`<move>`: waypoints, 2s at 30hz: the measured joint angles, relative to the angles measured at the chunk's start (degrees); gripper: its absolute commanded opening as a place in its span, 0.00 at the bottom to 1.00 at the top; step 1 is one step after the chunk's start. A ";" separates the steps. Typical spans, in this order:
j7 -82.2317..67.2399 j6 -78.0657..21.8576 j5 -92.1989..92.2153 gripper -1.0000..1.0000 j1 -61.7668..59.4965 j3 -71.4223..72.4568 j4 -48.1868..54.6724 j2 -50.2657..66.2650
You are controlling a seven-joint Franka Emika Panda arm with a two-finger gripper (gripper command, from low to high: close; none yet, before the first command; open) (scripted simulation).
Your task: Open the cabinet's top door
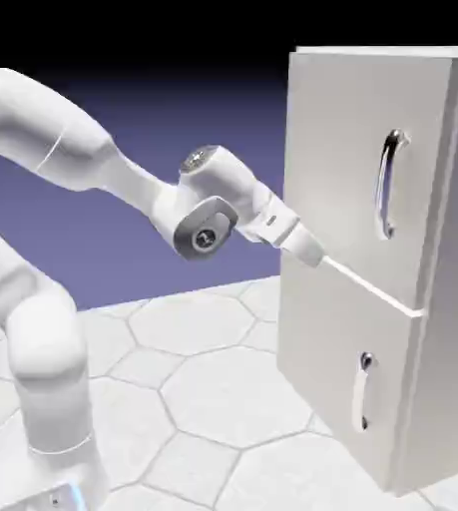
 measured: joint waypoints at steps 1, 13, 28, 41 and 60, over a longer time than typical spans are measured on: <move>-2.12 -0.03 -2.49 0.50 0.86 -1.24 0.41 -0.78; -27.61 -0.33 -32.39 0.50 11.21 -16.08 5.37 -10.11; -59.48 -0.70 -69.77 0.50 24.14 -34.64 11.57 -21.77; -87.09 -1.03 -102.16 0.50 35.35 -50.72 16.95 -31.88; -103.73 -7.79 -129.05 0.00 51.92 -63.37 24.70 -39.65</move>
